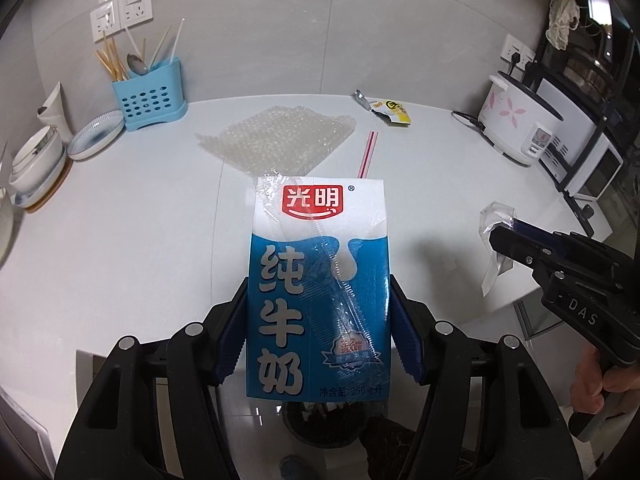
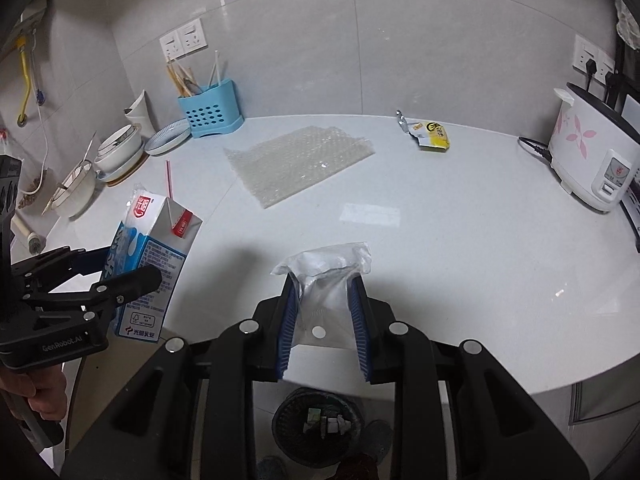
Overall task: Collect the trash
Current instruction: 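Carry the milk carton and plastic bag down over the trash bin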
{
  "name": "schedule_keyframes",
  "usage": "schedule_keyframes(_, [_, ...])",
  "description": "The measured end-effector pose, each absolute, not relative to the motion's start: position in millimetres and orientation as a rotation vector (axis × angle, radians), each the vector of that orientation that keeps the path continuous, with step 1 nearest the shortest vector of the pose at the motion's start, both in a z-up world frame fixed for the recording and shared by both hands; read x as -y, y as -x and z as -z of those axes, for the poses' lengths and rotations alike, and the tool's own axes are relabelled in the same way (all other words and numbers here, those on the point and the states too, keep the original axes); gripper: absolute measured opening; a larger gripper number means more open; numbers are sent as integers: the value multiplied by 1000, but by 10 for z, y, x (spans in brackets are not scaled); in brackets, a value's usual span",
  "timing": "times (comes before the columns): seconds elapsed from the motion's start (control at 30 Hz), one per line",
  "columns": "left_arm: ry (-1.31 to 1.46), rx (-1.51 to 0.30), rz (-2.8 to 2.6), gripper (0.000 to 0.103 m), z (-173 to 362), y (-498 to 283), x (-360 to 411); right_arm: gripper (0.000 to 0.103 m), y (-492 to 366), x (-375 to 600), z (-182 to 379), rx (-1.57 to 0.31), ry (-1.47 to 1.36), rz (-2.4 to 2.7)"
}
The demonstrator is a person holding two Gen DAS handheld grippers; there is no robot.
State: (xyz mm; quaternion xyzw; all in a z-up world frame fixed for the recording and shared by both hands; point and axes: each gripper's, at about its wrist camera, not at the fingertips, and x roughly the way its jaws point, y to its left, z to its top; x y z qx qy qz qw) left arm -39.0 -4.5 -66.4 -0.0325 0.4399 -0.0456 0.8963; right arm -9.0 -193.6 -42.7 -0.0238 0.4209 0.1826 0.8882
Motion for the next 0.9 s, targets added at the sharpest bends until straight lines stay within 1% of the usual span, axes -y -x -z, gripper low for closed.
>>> schedule_keyframes(0.2, [47,-921,128,62,760,830,-76,25,625,1805,467,-877,24,-354])
schedule_keyframes(0.47, [20,-977,186,62,1087,1392,-207,25,1308,1645,737,-931,-10,-303])
schedule_keyframes(0.73, [54,-1052,206,62,1632,1740,-293,25,1687,1529,1222,-1040,6,-289])
schedule_keyframes(0.9, [79,-1099,213,62,2094,1827,-301,25,1773,1539,1691,-1115,37,-276])
